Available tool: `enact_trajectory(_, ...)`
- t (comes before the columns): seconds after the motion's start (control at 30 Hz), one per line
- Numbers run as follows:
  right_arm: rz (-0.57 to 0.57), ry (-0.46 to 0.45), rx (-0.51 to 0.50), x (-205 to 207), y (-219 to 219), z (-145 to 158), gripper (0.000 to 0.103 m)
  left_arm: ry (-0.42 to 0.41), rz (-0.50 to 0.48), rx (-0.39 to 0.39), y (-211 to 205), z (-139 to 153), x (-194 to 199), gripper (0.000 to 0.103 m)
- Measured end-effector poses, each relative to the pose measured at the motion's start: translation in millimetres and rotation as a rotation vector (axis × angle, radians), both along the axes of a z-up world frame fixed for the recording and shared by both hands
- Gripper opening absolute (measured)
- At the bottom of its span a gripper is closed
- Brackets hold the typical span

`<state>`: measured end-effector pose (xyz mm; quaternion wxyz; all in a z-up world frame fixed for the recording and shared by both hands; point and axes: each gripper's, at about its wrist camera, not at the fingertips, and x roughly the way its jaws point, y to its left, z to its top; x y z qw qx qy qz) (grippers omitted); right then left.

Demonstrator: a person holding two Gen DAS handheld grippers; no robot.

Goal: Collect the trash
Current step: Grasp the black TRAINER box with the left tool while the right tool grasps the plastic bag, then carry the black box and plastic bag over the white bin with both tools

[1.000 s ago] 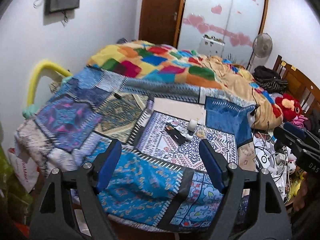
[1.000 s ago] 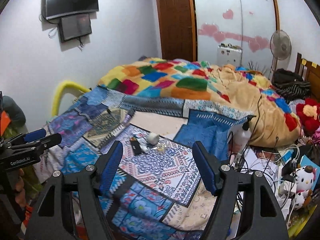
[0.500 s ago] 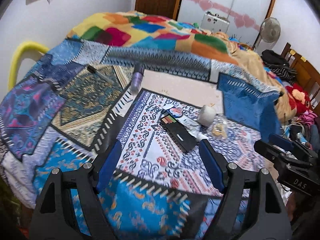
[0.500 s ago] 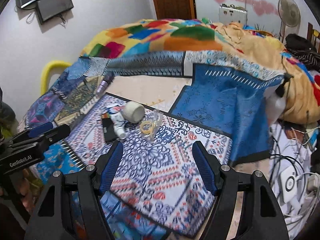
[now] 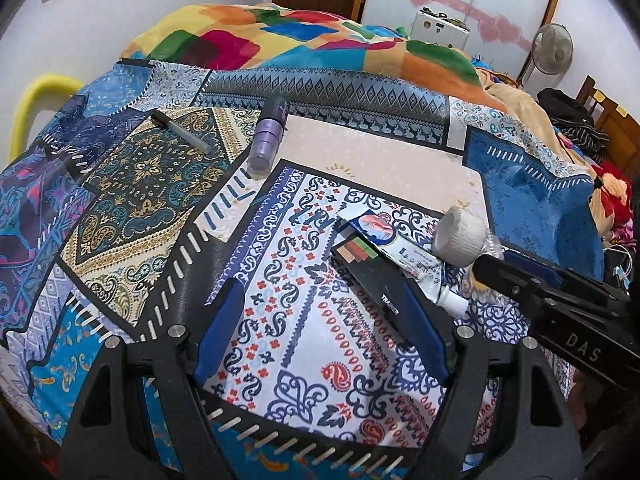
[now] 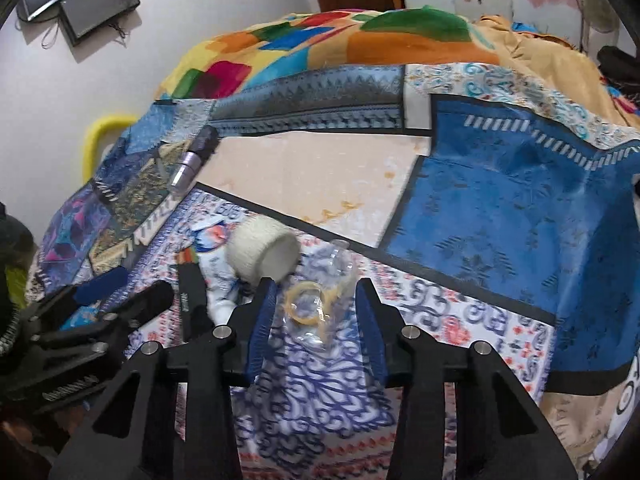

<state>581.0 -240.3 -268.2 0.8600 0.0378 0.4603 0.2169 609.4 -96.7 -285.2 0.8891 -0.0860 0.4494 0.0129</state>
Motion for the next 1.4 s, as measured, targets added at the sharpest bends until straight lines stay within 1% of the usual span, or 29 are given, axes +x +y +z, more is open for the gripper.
enact_trajectory(0.07,0.001,0.001,-0.01,-0.5,4.4,-2.7,0.025,0.005,-0.005,0.0,-2.5,-2.0,2.5,0.078)
enact_trajectory(0.1,0.001,-0.022,-0.035,-3.6,7.2,-2.5,0.021,0.008,-0.01,0.0,-4.3,-3.0,3.8,0.075)
enact_trajectory(0.2,0.021,-0.064,-0.08,-11.9,11.1,-0.5,0.013,0.014,-0.026,-0.005,-9.2,-4.7,7.6,0.069)
enact_trajectory(0.3,0.025,-0.081,-0.098,-15.0,7.8,1.2,0.011,0.022,-0.028,-0.011,-14.9,-7.5,12.0,0.066)
enact_trajectory(0.47,0.003,-0.101,-0.124,-20.1,-3.6,3.8,0.01,0.018,-0.023,0.013,-26.8,-7.8,18.8,0.066)
enact_trajectory(0.53,-0.007,-0.108,-0.134,-19.9,-6.4,5.8,0.01,0.019,-0.016,0.029,-31.1,-8.0,20.9,0.064)
enact_trajectory(0.6,-0.013,-0.107,-0.13,-21.5,-10.4,7.5,0.01,0.017,-0.009,0.07,-36.1,-9.2,21.0,0.058)
enact_trajectory(0.63,-0.017,-0.106,-0.126,-22.3,-12.7,8.8,0.01,0.013,-0.006,0.106,-39.2,-10.4,19.9,0.054)
enact_trajectory(0.67,-0.021,-0.107,-0.124,-23.2,-14.5,10.2,0.01,0.003,-0.007,0.12,-40.8,-11.0,18.0,0.052)
enact_trajectory(0.77,-0.031,-0.115,-0.125,-26.5,-17.7,14.8,0.01,-0.018,0.002,0.126,-42.1,-11.7,11.6,0.04)
enact_trajectory(0.8,-0.034,-0.118,-0.125,-27.9,-18.6,16.2,0.01,-0.02,-0.002,0.128,-43.3,-11.6,9.8,0.031)
enact_trajectory(0.83,-0.036,-0.118,-0.123,-29.0,-19.2,17.7,0.01,-0.014,0.003,0.139,-42.8,-11.3,7.8,0.023)
enact_trajectory(0.87,-0.037,-0.119,-0.119,-30.2,-20.0,19.6,0.01,-0.007,0.003,0.141,-42.3,-10.9,7.4,0.023)
enact_trajectory(0.9,-0.039,-0.12,-0.117,-31.7,-20.5,21.2,0.01,0.0,-0.002,0.123,-40.2,-10.2,7.4,0.023)
enact_trajectory(0.97,-0.042,-0.126,-0.111,-35.2,-22.0,26.2,0.01,0.022,-0.019,0.055,-34.2,-8.2,6.9,0.022)
enact_trajectory(1.0,-0.043,-0.129,-0.108,-36.6,-22.4,28.9,0.01,0.036,-0.029,-0.002,-28.9,-6.6,5.3,0.022)
enact_trajectory(1.07,-0.046,-0.138,-0.103,-40.0,-23.8,36.3,0.01,0.042,-0.035,-0.06,-24.0,-2.2,0.6,0.022)
enact_trajectory(1.1,-0.048,-0.14,-0.1,-42.0,-24.6,38.9,0.01,0.041,-0.039,-0.074,-22.7,0.9,-2.5,0.022)
enact_trajectory(1.2,-0.053,-0.148,-0.087,-47.6,-27.9,50.7,0.01,0.02,-0.048,-0.084,-20.5,17.3,-14.1,0.022)
enact_trajectory(1.4,-0.063,-0.183,-0.074,-63.3,-31.7,79.0,0.01,-0.033,-0.061,-0.066,-21.6,63.2,-41.8,0.022)
